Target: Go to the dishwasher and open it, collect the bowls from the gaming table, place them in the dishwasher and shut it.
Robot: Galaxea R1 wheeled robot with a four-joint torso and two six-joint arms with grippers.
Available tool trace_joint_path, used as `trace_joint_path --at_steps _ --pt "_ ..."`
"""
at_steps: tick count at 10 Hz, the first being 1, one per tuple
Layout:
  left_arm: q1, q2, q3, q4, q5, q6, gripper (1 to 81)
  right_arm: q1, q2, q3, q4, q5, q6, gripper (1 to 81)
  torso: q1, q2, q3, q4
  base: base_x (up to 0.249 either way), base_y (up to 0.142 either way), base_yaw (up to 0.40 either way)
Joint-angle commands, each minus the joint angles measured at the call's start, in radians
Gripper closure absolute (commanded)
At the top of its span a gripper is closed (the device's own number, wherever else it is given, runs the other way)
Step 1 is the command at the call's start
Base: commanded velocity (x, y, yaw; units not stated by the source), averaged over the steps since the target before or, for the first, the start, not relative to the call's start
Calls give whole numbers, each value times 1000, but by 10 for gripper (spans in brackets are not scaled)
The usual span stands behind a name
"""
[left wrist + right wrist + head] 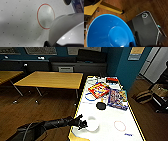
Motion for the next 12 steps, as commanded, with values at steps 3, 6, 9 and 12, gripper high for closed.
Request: trace_joint_path --at_steps 3,6,9,12 --pt "-198 -310 492 160 -113 5 811 -4 -38 3 -40 -2 9 811 0 0 0 0 0 0 0" --pt "-80 -593 732 369 -233 18 811 -17 -41 2 -46 9 10 811 0 0 0 0 0 0 0" --pt "205 -835 805 617 -511 23 811 -26 -42 -4 -48 26 23 811 0 0 0 0 0 0 0" --pt "489 -921 698 777 -768 24 811 -41 -44 -20 -48 28 26 811 0 0 0 0 0 0 0"
